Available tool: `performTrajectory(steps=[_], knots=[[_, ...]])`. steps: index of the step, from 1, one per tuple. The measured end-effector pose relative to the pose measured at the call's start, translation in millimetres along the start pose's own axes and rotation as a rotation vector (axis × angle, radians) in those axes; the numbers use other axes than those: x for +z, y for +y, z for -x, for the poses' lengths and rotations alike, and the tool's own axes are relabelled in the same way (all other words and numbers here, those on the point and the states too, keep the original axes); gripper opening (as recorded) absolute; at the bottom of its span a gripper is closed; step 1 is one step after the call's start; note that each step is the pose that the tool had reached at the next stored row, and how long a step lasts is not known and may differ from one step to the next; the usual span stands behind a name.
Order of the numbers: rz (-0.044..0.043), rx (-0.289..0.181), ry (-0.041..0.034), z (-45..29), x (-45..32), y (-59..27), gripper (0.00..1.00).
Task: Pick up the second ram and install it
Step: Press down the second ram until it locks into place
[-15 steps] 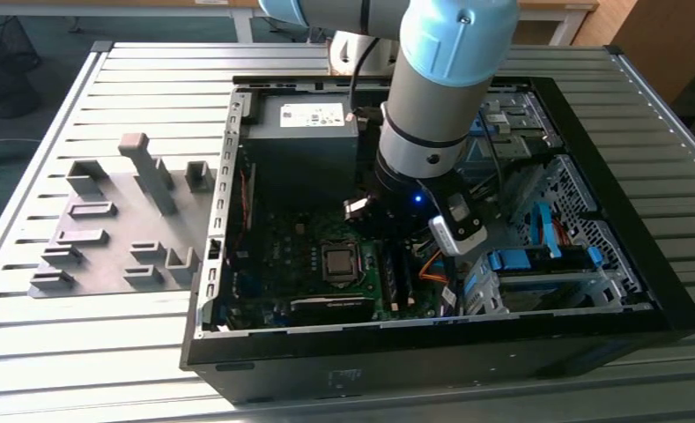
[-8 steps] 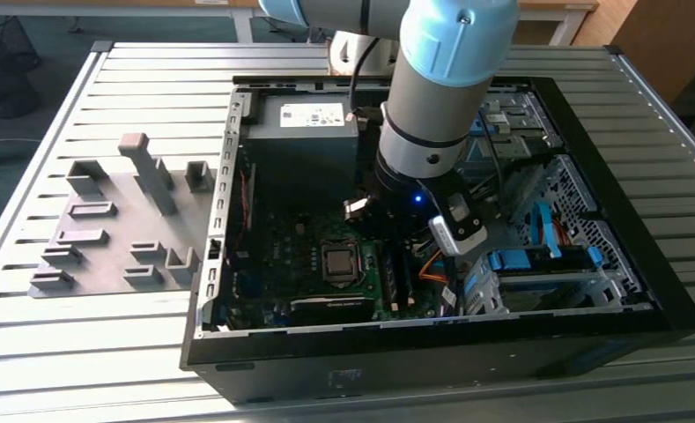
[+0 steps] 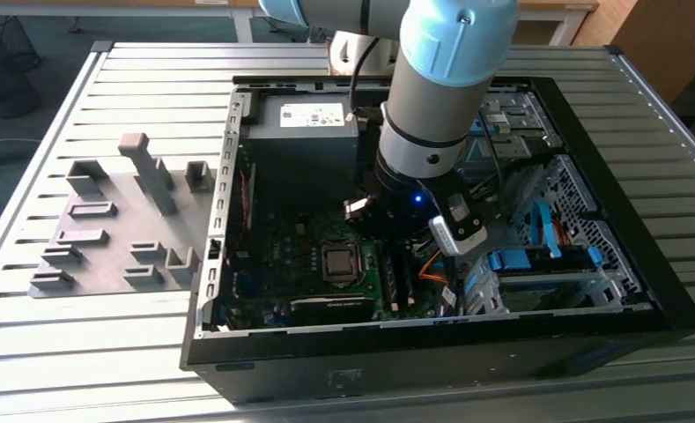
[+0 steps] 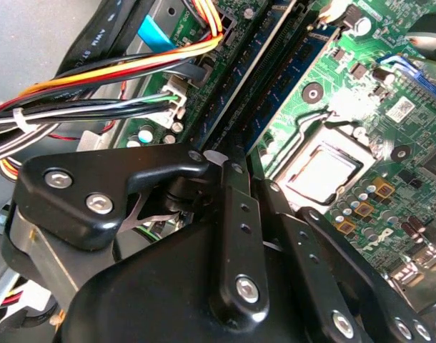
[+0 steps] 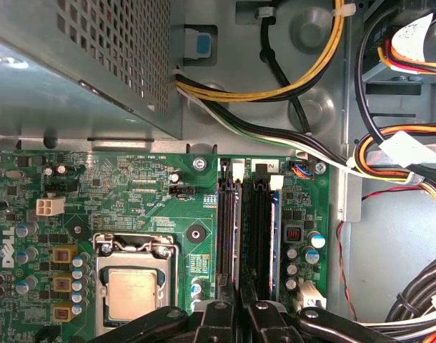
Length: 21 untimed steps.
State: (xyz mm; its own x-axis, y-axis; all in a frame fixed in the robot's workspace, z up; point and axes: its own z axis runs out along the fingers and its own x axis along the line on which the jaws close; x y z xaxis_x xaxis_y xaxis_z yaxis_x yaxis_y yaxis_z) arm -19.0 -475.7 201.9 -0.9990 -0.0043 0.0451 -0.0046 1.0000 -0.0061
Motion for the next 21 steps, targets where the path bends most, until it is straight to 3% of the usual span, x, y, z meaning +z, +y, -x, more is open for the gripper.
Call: performTrajectory(steps=[6, 7, 13, 21], knots=[[0.0011, 0.0, -0.0003, 0.1, 0.7, 0.2, 0.15], [0.0008, 0.0, -0.0002, 0.1, 0.6, 0.1, 0.21], [-0.0001, 0.0, 0.0, 0.0, 0.2, 0.0, 0.21], [0.0001, 0.0, 0.0, -0.9, -18.9, -0.1, 0.21]])
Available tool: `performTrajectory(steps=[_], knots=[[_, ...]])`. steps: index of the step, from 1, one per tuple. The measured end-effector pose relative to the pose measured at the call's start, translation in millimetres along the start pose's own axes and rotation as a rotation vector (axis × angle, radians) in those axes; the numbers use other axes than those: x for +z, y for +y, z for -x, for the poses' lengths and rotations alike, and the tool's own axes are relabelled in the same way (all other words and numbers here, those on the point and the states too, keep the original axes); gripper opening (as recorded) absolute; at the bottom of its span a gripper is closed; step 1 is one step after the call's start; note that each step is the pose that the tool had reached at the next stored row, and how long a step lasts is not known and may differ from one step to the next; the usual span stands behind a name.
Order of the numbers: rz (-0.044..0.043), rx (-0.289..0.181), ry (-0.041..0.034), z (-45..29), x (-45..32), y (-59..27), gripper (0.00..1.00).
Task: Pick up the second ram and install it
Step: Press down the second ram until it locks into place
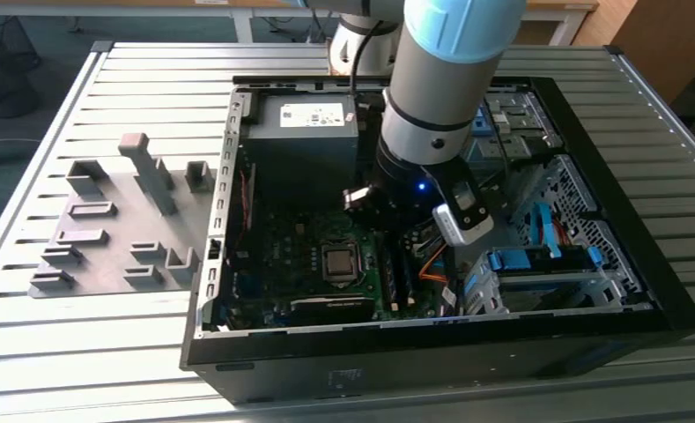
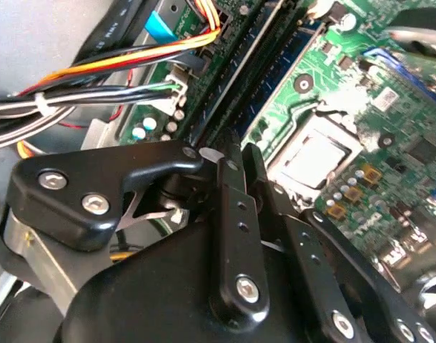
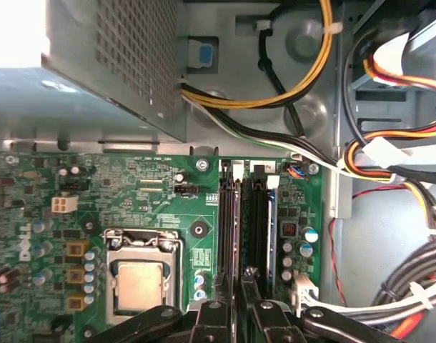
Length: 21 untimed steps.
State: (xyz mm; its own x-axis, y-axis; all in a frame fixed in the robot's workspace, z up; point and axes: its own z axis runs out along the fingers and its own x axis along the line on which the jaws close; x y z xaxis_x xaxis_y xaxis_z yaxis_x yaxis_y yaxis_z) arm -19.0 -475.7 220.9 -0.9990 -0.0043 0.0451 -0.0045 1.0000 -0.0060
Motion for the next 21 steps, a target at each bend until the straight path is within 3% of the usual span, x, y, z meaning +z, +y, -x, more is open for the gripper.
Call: performTrajectory(steps=[6, 10, 12, 21], knots=[[0.0, 0.0, 0.0008, -0.8, -16.7, -0.1, 0.21], [0.0003, 0.0, 0.0011, -0.7, -16.8, -0.1, 0.2], [0.0, 0.0, 0.0012, -0.7, -16.9, -0.1, 0.11], [0.0001, 0.0, 0.0002, 0.7, -11.4, -0.1, 0.11]])
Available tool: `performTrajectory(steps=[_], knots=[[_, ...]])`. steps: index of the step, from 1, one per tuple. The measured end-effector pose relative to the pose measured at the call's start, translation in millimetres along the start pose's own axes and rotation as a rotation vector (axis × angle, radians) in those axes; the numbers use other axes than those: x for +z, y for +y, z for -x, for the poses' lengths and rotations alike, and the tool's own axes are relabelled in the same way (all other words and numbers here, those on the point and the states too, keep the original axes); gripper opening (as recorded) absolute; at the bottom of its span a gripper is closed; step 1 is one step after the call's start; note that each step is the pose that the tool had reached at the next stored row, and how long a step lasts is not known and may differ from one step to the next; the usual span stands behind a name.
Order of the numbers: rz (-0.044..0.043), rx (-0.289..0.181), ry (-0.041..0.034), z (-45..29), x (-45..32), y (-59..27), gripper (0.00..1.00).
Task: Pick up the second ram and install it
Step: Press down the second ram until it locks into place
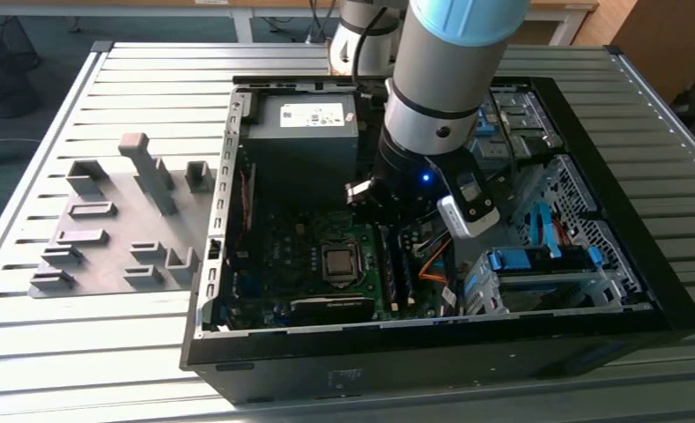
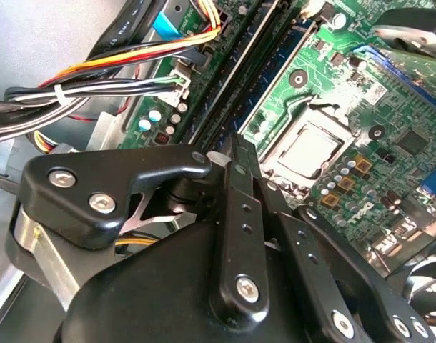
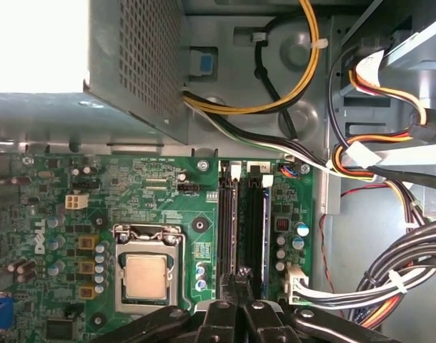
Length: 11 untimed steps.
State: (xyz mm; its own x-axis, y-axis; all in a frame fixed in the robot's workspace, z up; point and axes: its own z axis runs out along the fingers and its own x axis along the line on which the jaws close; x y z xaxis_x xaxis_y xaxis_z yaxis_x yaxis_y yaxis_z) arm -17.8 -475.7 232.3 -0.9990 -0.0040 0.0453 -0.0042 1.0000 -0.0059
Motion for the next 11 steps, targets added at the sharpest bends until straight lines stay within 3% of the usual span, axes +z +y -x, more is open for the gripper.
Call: performTrajectory(steps=[11], knots=[[0.0001, 0.0, -0.0001, 0.5, 9.9, 0.0, 0.11]])
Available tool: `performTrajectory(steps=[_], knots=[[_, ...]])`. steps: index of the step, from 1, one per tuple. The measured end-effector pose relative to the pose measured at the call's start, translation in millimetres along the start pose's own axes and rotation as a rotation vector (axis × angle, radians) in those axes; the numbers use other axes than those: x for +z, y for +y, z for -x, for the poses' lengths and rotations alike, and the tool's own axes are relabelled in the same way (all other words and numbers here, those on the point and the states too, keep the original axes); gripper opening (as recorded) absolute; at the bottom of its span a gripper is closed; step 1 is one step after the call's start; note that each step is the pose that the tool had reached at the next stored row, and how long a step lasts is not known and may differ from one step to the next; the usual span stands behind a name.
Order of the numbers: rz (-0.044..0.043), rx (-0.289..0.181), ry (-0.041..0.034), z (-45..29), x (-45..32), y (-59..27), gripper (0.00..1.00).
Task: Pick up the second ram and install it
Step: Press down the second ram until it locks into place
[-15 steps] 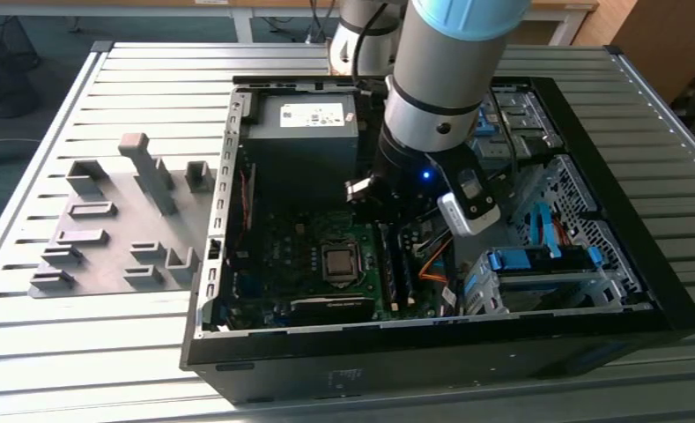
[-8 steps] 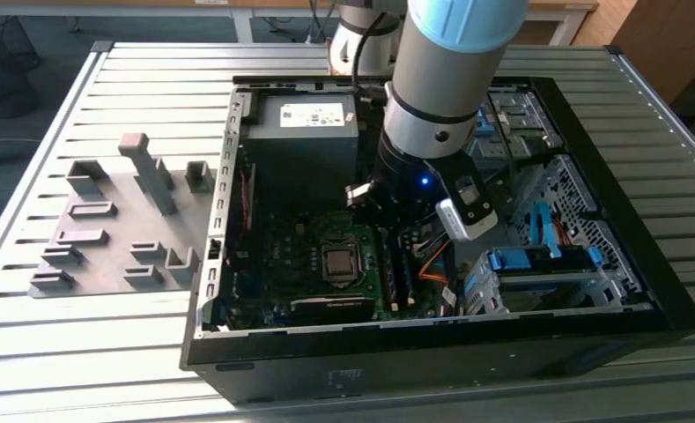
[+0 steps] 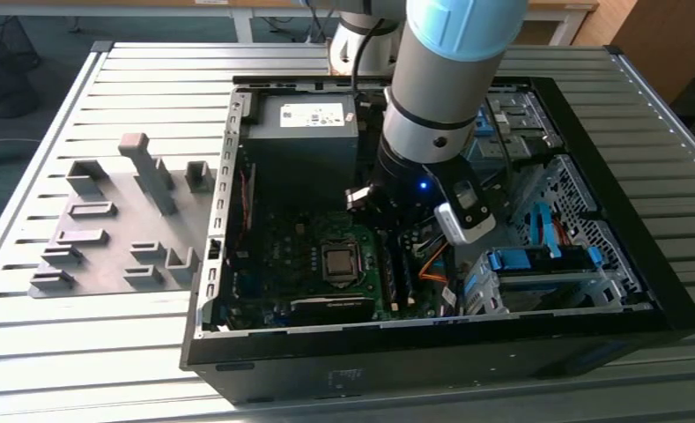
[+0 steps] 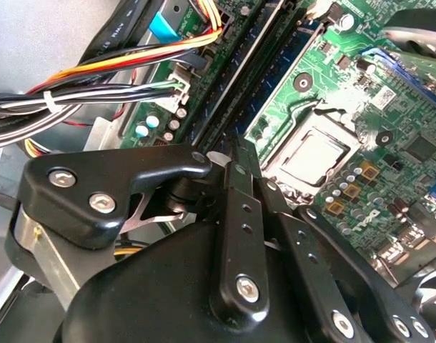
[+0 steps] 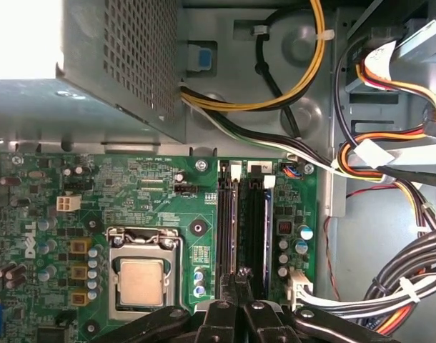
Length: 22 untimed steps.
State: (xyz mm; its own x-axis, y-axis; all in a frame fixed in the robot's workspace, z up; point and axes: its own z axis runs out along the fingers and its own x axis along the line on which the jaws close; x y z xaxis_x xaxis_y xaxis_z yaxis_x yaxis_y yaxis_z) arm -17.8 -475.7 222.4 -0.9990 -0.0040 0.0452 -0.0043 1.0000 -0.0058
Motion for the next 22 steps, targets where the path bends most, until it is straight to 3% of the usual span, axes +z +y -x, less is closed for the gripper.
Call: performTrajectory(steps=[9, 13, 15, 17, 22], knots=[[-0.0015, 0.0, 0.0006, 0.4, 8.4, 0.0, 0.11], [-0.0038, 0.0, 0.0012, 0.4, 8.4, 0.2, 0.11], [-0.0008, 0.0, 0.0001, 0.3, 7.5, 0.0, 0.11], [0.0028, 0.0, -0.001, 0.3, 4.3, 0.5, 0.11], [0.0001, 0.0, -0.0001, -0.5, -11.3, -0.1, 0.11]])
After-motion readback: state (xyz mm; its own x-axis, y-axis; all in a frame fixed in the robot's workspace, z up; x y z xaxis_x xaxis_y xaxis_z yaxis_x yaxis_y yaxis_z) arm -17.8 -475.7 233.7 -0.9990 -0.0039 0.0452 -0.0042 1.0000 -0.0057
